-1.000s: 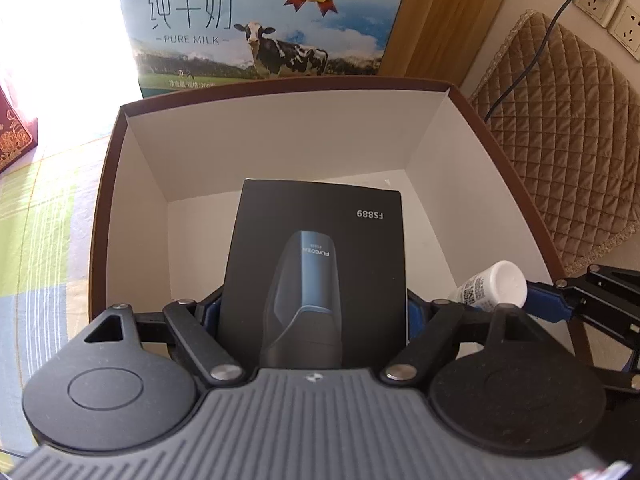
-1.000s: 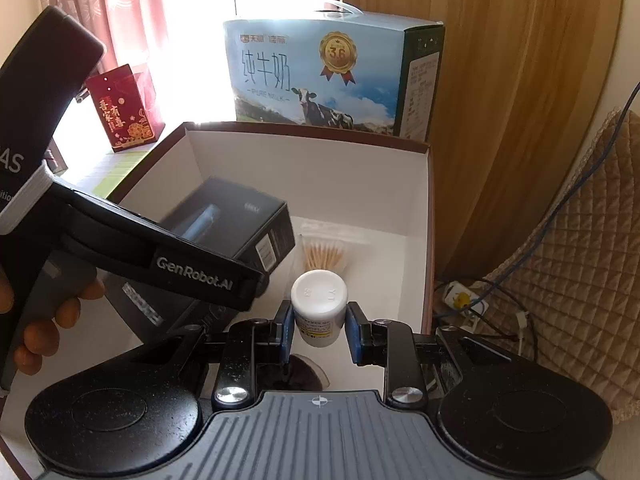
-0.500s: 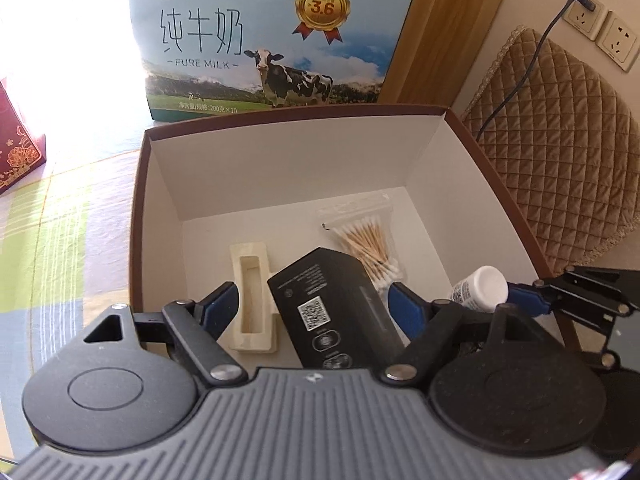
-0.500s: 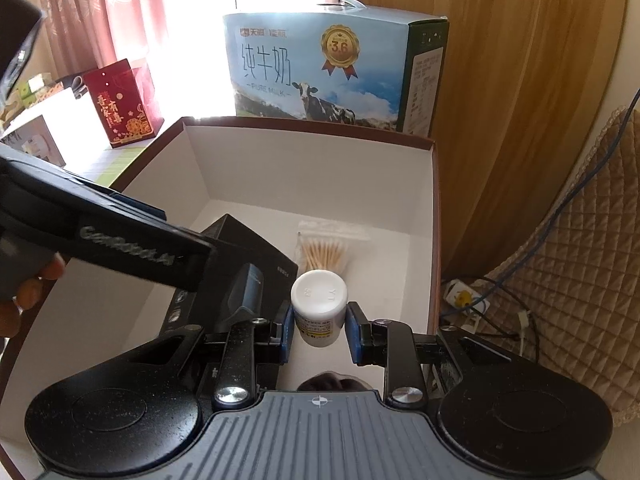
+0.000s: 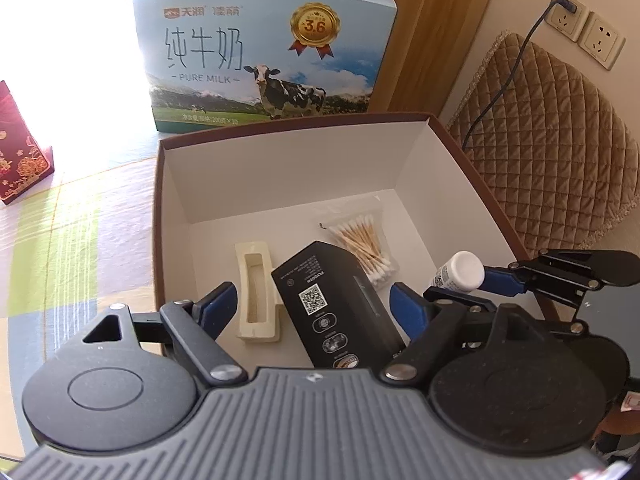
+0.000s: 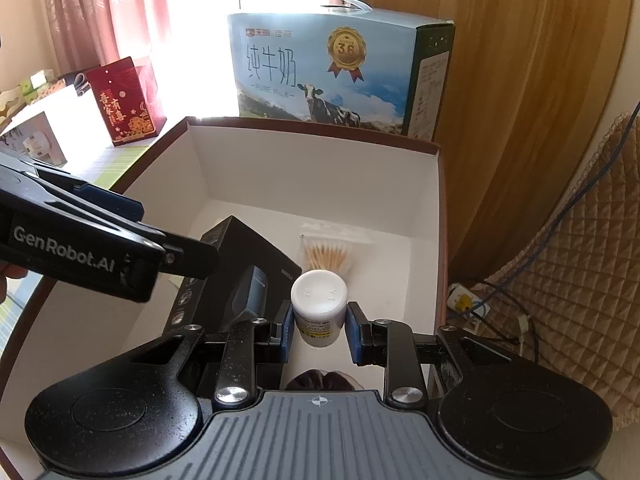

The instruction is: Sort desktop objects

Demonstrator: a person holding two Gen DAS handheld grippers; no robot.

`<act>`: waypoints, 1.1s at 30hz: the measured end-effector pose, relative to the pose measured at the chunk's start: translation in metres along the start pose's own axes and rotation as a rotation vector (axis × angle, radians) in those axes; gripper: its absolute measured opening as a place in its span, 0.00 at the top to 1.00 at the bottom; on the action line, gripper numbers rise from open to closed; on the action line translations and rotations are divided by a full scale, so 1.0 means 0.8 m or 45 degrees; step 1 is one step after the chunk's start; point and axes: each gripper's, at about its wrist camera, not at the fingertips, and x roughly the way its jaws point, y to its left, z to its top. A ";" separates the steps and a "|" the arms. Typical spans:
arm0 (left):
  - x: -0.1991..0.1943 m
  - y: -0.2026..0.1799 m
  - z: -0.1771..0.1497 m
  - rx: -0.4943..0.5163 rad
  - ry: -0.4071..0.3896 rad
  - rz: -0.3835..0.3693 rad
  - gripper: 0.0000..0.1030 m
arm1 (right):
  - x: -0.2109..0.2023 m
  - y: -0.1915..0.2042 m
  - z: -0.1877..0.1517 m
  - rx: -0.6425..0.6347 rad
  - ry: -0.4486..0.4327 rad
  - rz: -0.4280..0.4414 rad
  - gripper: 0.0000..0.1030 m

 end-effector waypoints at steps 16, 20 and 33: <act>-0.023 0.008 -0.004 -0.044 -0.027 0.068 0.21 | -0.001 0.003 0.000 -0.024 -0.053 -0.018 0.75; -0.031 0.007 -0.009 -0.048 -0.031 0.078 0.20 | -0.011 -0.001 -0.001 -0.008 -0.107 -0.005 0.54; -0.098 0.012 -0.054 -0.014 -0.136 0.141 0.07 | -0.106 0.001 -0.039 0.153 -0.228 0.150 0.02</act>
